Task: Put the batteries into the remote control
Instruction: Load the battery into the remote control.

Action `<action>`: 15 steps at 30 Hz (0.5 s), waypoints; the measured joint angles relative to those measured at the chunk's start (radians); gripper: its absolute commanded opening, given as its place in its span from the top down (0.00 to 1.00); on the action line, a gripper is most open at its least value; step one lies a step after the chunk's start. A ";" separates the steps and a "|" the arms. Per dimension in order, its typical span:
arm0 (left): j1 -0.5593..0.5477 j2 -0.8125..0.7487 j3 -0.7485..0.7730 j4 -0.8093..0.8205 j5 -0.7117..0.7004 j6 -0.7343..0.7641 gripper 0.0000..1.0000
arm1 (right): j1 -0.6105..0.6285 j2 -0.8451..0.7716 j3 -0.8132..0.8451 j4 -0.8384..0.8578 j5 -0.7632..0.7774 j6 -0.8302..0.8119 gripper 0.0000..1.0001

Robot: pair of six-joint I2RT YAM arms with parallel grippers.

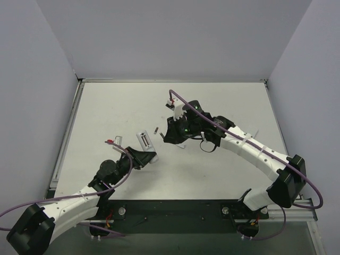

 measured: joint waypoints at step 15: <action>-0.027 0.024 0.000 0.061 0.002 -0.039 1.00 | 0.097 0.016 0.068 -0.011 -0.023 0.141 1.00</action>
